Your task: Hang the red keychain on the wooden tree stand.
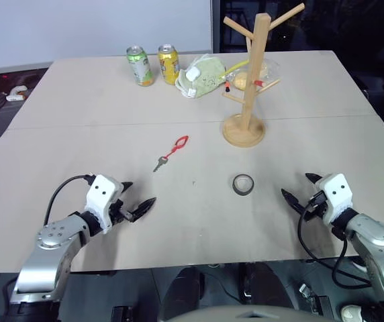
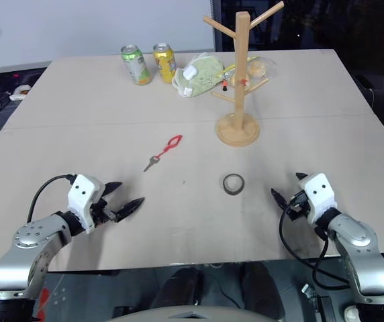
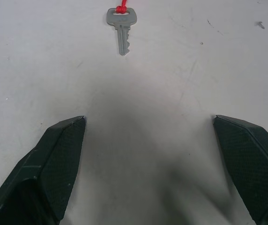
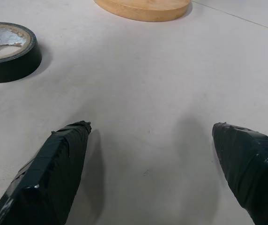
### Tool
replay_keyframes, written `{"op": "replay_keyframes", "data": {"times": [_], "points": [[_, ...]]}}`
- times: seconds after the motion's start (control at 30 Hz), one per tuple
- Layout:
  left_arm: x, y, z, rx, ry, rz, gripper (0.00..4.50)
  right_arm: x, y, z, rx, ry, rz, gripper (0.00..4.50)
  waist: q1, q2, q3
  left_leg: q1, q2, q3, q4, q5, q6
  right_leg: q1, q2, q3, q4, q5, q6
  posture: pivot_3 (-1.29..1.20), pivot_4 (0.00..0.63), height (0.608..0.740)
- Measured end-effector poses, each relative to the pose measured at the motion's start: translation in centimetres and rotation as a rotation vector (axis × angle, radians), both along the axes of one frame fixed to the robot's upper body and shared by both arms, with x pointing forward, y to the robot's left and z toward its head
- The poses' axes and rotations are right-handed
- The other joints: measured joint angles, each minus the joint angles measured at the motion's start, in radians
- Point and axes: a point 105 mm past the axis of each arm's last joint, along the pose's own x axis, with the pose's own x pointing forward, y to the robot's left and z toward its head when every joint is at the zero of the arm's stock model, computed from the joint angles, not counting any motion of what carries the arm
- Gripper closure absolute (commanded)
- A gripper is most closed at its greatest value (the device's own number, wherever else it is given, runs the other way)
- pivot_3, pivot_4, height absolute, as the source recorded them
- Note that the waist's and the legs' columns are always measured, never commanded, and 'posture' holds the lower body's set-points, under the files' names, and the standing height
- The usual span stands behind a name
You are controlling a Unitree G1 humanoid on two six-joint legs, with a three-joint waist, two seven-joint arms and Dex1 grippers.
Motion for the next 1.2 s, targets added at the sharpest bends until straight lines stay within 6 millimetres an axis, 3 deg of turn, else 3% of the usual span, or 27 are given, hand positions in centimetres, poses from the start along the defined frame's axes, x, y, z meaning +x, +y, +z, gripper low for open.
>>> {"op": "replay_keyframes", "data": {"times": [0.07, 0.1, 0.13, 0.23, 0.27, 0.4, 0.5, 0.73, 0.87, 1.0, 1.2], "points": [[0.1, -0.2, 0.1, -0.007, 0.008, -0.026, 0.0, -0.1, 0.1, 0.0, 0.011, 0.023, 0.021, 0.02, 0.0, 0.0, 0.0, 0.0, 0.0, 0.0, 0.0, 0.0, 0.0, 0.0, 0.0, 0.0, 0.0, 0.0, 0.0, 0.0, 0.15, 0.74], [0.7, -0.5, 0.9, 0.0, 0.044, -0.13, 0.0, -0.1, 0.2, 0.4, 0.001, 0.095, 0.111, 0.02, 0.002, 0.0, 0.007, -0.001, -0.001, 0.0, 0.003, 0.0, 0.0, 0.0, 0.001, -0.001, 0.002, -0.001, 0.001, 0.0, 0.15, 0.74], [1.1, -0.5, 1.9, 0.018, 0.046, -0.182, 0.0, 0.3, 0.2, 1.4, -0.014, 0.1, 0.156, 0.02, 0.003, 0.0, 0.012, -0.003, -0.002, -0.001, 0.004, 0.002, 0.002, -0.001, 0.002, -0.002, 0.001, 0.0, 0.001, 0.0, 0.15, 0.74], [2.1, -1.8, 7.5, 0.018, -0.052, -0.391, 0.0, 1.5, 0.7, 7.3, -0.012, 0.02, 0.275, 0.02, 0.001, 0.0, 0.013, 0.0, -0.002, -0.001, 0.002, 0.005, 0.002, 0.002, 0.002, -0.003, -0.001, 0.004, 0.003, 0.0, 0.15, 0.74], [1.9, -2.6, 7.8, -0.001, -0.056, -0.446, 0.0, 1.2, 1.3, 7.7, 0.01, 0.028, 0.311, 0.02, -0.002, -0.001, 0.011, 0.0, -0.001, 0.0, -0.001, 0.005, 0.002, 0.002, 0.002, -0.002, -0.003, 0.004, 0.004, 0.0, 0.15, 0.74], [1.6, -3.2, 6.8, -0.045, -0.005, -0.491, 0.0, 0.9, 1.7, 6.4, 0.042, 0.119, 0.329, 0.02, -0.007, -0.001, 0.012, -0.007, 0.0, 0.001, -0.001, 0.005, 0.002, -0.007, 0.002, 0.0, -0.002, 0.007, -0.001, 0.0, 0.15, 0.74], [1.6, -3.9, 7.3, -0.054, -0.014, -0.545, 0.0, 0.8, 2.8, 6.8, 0.045, 0.123, 0.383, 0.02, -0.007, -0.001, 0.012, -0.008, 0.0, 0.002, 0.0, 0.004, 0.003, -0.008, 0.0, 0.001, -0.003, 0.007, -0.001, 0.0, 0.15, 0.74], [1.4, -5.9, 8.3, -0.049, -0.029, -0.683, 0.0, -0.3, 6.9, 8.1, -0.125, 0.054, 0.721, 0.02, -0.003, -0.002, 0.013, -0.008, 0.0, 0.004, 0.001, 0.003, 0.005, -0.008, 0.001, 0.0, -0.004, 0.007, 0.0, 0.0, 0.15, 0.74], [0.0, -7.9, 8.7, -0.033, -0.054, -0.834, 0.0, -0.2, 8.7, 9.0, -0.199, 0.023, 0.897, 0.02, -0.009, -0.002, 0.013, -0.008, 0.0, 0.004, 0.001, 0.003, 0.004, -0.008, 0.001, 0.0, -0.004, 0.007, 0.0, 0.0, 0.15, 0.74], [-1.0, -9.4, 8.8, -0.018, -0.09, -0.938, 0.0, -0.1, 9.8, 7.5, -0.245, 0.087, 1.013, 0.02, -0.011, -0.003, 0.014, -0.008, 0.0, 0.003, 0.001, 0.003, 0.004, -0.008, 0.0, 0.0, -0.004, 0.007, -0.001, 0.0, 0.15, 0.74], [-1.2, -10.4, 9.4, -0.022, -0.152, -0.971, 0.0, 0.3, 9.8, 5.0, -0.32, 0.158, 1.081, 0.02, -0.01, -0.003, 0.014, -0.009, -0.001, 0.003, 0.001, 0.005, 0.001, -0.008, -0.001, 0.0, -0.004, 0.007, -0.001, 0.0, 0.15, 0.74]]}}
